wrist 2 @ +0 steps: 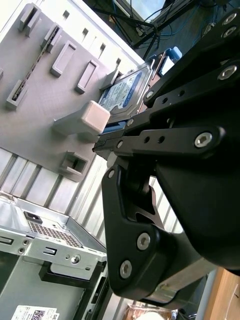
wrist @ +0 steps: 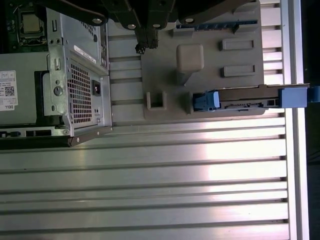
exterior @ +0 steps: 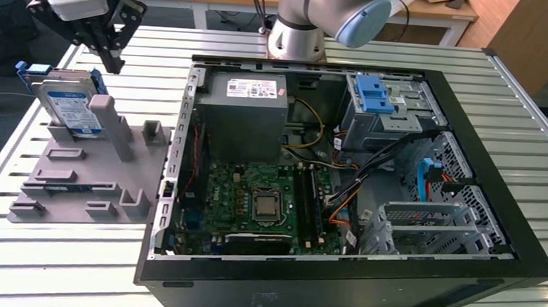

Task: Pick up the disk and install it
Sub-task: 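Reach for the disk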

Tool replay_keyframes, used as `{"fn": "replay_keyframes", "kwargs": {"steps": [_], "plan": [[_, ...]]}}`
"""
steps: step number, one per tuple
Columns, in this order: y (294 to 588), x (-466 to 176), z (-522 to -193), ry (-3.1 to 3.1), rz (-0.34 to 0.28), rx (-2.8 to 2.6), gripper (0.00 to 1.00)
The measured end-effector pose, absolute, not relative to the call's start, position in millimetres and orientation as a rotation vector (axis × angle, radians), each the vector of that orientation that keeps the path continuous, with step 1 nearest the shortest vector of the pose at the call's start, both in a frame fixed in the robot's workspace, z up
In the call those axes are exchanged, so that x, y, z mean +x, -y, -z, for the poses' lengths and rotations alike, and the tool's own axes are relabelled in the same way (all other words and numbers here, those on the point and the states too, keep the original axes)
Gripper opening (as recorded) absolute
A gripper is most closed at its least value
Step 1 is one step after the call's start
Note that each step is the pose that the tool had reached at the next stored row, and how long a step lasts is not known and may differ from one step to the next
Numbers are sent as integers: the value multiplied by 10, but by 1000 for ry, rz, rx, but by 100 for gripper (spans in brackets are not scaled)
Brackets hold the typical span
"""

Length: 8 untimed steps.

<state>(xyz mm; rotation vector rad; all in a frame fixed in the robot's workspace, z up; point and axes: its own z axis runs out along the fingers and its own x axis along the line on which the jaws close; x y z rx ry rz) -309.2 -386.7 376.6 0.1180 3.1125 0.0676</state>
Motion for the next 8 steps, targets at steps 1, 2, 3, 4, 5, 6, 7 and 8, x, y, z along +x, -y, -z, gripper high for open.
{"fn": "replay_keyframes", "kwargs": {"steps": [1,2,3,4,5,6,7,8], "plan": [[3867,-3093,-3765,-3112,-68,118,11],[3867,-3094,-3765,-3112,-68,118,11],[3867,-3096,-3764,-3112,-68,118,11],[3867,-3098,-3764,-3112,-68,118,11],[3867,-3100,-3763,-3112,-68,118,11],[3867,-3103,-3763,-3112,-68,118,11],[3867,-3107,-3763,-3113,-68,118,11],[3867,-3112,-3762,-3113,-68,118,11]]}}
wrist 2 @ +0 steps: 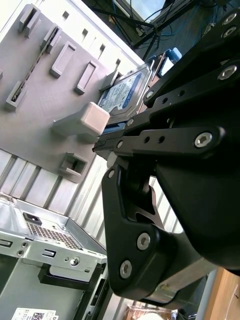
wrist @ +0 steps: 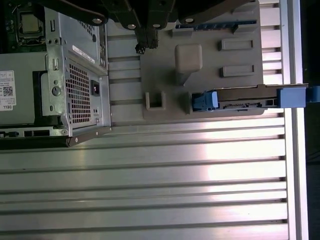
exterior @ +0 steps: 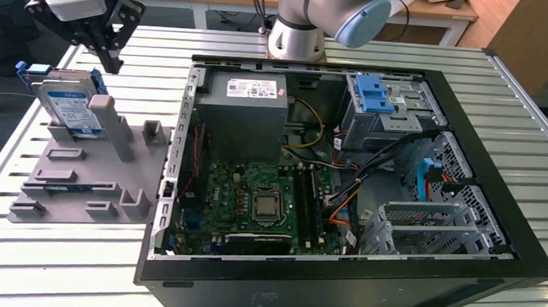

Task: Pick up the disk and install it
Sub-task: 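Reach for the disk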

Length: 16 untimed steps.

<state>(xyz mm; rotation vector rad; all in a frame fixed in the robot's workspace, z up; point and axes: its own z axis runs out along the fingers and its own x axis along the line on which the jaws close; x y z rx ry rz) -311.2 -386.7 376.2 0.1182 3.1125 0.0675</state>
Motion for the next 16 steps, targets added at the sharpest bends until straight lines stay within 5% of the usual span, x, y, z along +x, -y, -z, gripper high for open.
{"fn": "replay_keyframes", "kwargs": {"steps": [16], "plan": [[3636,-3564,-3710,-3117,-67,118,11]]}}
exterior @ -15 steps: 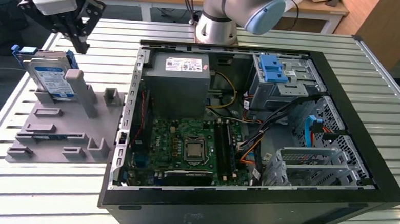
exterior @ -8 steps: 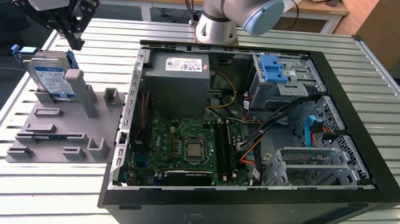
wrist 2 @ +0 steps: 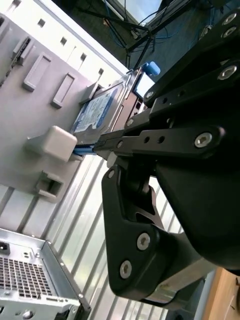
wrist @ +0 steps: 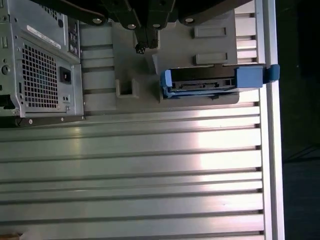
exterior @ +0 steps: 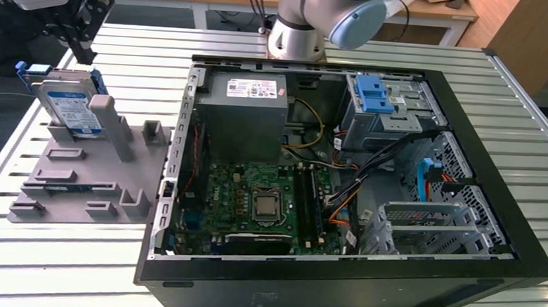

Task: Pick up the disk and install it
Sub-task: 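Reach for the disk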

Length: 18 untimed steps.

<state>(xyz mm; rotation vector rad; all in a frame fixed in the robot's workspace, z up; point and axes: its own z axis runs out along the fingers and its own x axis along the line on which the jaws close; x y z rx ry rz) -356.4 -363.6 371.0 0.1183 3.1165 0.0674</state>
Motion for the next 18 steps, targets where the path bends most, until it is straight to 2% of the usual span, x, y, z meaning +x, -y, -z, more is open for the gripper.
{"fn": "replay_keyframes", "kwargs": {"steps": [18], "plan": [[3465,-4265,-3634,-3117,-67,118,11]]}}
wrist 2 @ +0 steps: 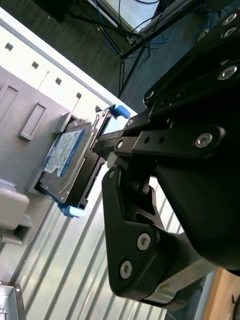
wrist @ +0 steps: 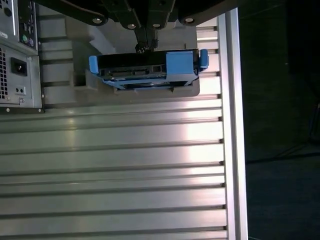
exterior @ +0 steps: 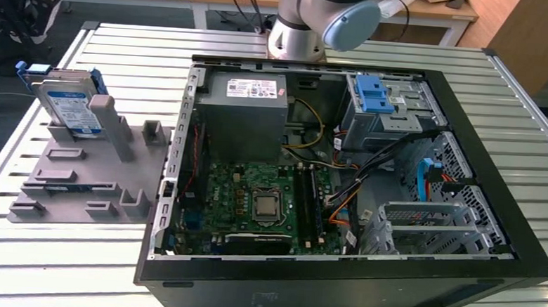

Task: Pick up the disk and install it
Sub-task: 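Reach for the disk, then pick up the disk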

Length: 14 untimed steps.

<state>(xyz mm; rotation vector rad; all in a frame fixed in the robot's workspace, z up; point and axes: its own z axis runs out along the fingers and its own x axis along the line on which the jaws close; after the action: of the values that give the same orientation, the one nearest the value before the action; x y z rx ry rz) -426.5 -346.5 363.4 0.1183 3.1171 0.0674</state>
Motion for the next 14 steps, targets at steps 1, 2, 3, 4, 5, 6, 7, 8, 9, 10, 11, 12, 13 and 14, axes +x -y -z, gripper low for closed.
{"fn": "replay_keyframes", "kwargs": {"steps": [1,2,3,4,5,6,7,8,9,10,11,12,13,14], "plan": [[3462,-4289,-3631,-3117,-67,118,11],[3459,-4308,-3629,-3117,-67,118,11],[3457,-4313,-3628,-3117,-67,118,11],[3457,-4313,-3628,-3117,-67,118,11],[3457,-4313,-3628,-3117,-67,118,11],[3457,-4314,-3627,-3117,-67,118,11],[3457,-4315,-3625,-3117,-67,118,11],[3457,-4315,-3625,-3117,-67,118,11],[3457,-4315,-3625,-3117,-67,118,11],[3457,-4315,-3625,-3117,-67,117,11],[3457,-4315,-3625,-3117,-67,116,11],[3457,-4315,-3625,-3118,-67,115,11],[3457,-4315,-3625,-3118,-67,114,11],[3457,-4315,-3625,-3118,-68,112,11]]}}
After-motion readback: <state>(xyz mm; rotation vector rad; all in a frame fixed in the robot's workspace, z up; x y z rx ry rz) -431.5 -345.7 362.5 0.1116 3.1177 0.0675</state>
